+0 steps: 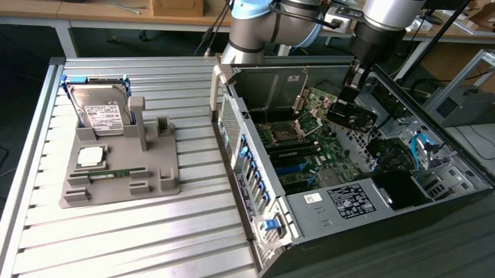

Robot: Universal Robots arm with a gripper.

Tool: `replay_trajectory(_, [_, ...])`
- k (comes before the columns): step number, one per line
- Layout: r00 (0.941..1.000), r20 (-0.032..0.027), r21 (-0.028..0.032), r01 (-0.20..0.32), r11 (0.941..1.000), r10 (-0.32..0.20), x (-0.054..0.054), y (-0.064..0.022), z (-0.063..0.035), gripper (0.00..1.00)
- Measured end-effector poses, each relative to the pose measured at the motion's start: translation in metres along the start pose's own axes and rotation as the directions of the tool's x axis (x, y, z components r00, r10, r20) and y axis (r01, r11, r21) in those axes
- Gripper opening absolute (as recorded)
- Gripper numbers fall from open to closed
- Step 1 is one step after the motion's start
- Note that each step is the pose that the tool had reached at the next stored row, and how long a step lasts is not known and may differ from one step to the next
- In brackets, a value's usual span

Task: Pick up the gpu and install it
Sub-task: 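Insert the gpu into the slot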

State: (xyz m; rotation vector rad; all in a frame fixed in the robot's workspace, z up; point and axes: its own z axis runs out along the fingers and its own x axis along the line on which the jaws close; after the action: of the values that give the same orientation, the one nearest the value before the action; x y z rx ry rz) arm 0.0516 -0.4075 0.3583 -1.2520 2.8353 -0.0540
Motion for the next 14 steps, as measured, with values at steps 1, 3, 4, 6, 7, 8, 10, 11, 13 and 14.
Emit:
replay_trajectory(1, [1.0,0.0001,0.0,0.002,1.0,-0.002,0.0,0.0,0.0,0.27])
replay_trajectory(3, [1.0,0.0003,-0.0001,0.007,1.0,-0.007,0.0,0.0,0.0001,0.27])
replay_trajectory(4, [1.0,0.0004,-0.0002,0.009,1.0,-0.009,0.0,0.0,0.0001,0.27])
replay_trajectory(6, [0.9999,0.0008,-0.0004,0.016,0.9999,-0.016,0.0,0.0,0.0002,0.27])
replay_trajectory(7, [0.9998,0.0009,-0.0004,0.018,0.9998,-0.018,0.0,0.0,0.0002,0.27])
replay_trajectory(8, [0.9998,0.0011,-0.0005,0.021,0.9998,-0.021,0.0,0.0,0.0002,0.27])
replay_trajectory(10, [0.9996,0.0013,-0.0006,0.028,0.9996,-0.028,0.0,0.0,0.0003,0.27])
replay_trajectory(11, [0.9995,0.0015,-0.0007,0.031,0.9995,-0.031,0.0,0.0,0.0003,0.27])
replay_trajectory(13, [0.9993,0.0018,-0.0009,0.037,0.9993,-0.037,0.0,0.0,0.0004,0.27])
replay_trajectory(14, [0.9992,0.002,-0.001,0.04,0.9992,-0.04,0.0,0.0,0.0004,0.27])
